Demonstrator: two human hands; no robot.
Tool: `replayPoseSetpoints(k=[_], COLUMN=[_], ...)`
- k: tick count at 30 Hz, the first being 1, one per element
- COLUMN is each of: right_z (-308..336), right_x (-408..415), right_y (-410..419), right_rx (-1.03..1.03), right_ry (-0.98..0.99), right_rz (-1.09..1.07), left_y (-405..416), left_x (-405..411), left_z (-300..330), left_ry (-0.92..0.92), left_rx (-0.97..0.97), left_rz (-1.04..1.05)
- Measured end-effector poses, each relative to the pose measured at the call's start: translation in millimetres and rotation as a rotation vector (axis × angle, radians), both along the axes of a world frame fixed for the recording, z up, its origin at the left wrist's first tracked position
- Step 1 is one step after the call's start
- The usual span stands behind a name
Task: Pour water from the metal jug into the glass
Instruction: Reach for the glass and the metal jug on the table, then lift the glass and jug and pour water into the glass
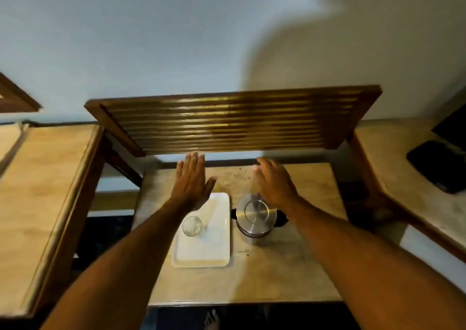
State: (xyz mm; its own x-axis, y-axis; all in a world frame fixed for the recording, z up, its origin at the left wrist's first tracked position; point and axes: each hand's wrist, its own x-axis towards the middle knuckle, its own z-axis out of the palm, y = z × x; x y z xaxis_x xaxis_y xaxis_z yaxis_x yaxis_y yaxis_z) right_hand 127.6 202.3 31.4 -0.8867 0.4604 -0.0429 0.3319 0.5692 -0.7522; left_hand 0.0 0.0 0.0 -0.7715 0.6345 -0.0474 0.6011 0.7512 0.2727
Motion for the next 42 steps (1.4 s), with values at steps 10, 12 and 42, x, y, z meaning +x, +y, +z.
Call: replayPoseSetpoints(k=[10, 12, 42], right_z=[-157, -161, -20], right_x=[59, 56, 49], right_y=[9, 7, -16], right_rx=[-0.422, -0.440, -0.846], right_ry=[0.116, 0.191, 0.240], right_rz=[-0.456, -0.453, -0.399], left_y=[-119, -107, -89], left_x=[49, 62, 78], left_z=[-183, -199, -44], left_ry=[-0.526, -0.567, -0.459], left_rx=[0.025, 0.253, 0.644], left_rz=[0.310, 0.453, 0.505])
